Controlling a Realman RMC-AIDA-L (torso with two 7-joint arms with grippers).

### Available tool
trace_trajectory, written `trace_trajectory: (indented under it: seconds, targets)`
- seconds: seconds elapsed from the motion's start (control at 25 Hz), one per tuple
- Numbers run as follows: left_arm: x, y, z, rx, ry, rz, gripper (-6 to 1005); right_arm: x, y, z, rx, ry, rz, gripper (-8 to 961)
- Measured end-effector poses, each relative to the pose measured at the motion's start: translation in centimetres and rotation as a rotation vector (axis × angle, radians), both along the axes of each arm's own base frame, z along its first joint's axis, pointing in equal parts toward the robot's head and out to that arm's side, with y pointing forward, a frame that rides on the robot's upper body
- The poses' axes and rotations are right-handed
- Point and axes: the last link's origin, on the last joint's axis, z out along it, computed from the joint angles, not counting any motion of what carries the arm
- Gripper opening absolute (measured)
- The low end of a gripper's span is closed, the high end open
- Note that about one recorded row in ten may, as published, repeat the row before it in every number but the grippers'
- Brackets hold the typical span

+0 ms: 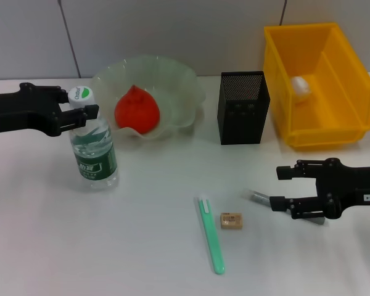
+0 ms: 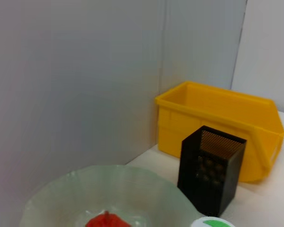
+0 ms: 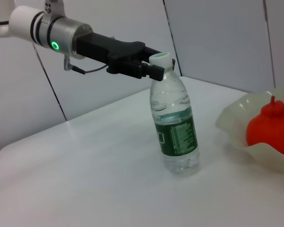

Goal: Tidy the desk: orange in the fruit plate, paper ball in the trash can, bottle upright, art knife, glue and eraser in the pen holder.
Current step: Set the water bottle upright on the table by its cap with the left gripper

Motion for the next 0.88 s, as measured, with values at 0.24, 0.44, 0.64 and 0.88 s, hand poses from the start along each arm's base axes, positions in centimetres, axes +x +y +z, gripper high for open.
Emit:
trace_trajectory:
  seconds: [0.24, 0.44, 0.64, 0.88]
  targets:
    - [-0.36, 0.35, -0.84, 0.022, 0.002, 0.009, 559, 0.05, 0.04, 0.12, 0.001, -0.004, 0.001, 776]
    - [-0.46, 0.47, -0.95, 0.028, 0.003, 0.012, 570, 0.08, 0.06, 0.2, 0.003, -0.005, 0.001, 776]
    - [-0.55, 0.54, -0.95, 0.032, 0.0, 0.017, 580, 0.04, 0.1, 0.23, 0.004, -0.004, 0.002, 776]
    - [-0.78, 0.71, -1.01, 0.043, 0.002, 0.027, 592, -0.03, 0.17, 0.24, 0.005, -0.004, 0.004, 776]
